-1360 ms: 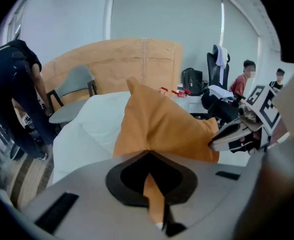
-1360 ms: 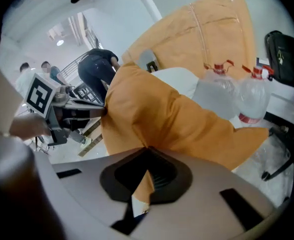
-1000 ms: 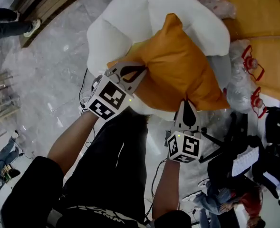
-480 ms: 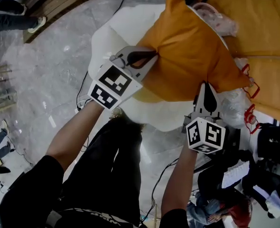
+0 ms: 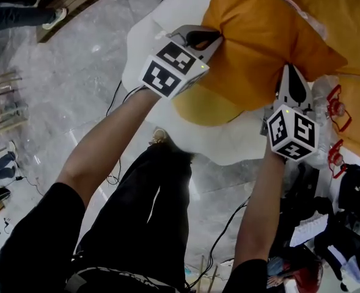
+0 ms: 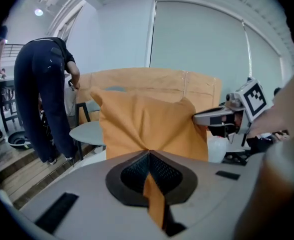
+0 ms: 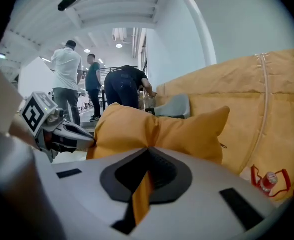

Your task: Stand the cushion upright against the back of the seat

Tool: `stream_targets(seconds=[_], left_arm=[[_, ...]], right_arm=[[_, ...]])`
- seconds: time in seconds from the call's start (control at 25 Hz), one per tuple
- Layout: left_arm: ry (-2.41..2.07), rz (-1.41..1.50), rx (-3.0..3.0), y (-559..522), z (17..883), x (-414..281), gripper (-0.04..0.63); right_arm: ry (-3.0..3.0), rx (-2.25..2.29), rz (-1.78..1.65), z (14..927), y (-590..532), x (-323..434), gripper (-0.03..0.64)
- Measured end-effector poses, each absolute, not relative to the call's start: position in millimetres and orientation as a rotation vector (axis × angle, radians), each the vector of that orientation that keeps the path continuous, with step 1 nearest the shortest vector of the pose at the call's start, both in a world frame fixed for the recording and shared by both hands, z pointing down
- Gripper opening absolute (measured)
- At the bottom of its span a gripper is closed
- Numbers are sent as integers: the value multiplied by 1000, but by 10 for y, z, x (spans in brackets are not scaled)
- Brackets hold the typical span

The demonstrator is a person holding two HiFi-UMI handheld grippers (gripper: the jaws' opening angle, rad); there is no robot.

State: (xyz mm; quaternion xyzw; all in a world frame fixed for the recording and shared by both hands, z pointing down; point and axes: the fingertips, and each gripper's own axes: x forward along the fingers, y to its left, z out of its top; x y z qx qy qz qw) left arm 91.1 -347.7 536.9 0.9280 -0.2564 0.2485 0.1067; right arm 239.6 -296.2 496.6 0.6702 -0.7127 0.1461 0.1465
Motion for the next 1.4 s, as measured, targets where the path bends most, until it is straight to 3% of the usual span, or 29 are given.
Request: stream_targets(seconds=[1.12, 1.4], left_arm=[[-775, 731, 2567, -3395, 5789, 714, 12], [-827, 721, 2591, -3393, 5736, 680, 68]], right_arm=[[-2036, 1942, 445, 5309, -2720, 2113, 26], [-2009, 1956, 377, 5221, -2692, 2093, 77]])
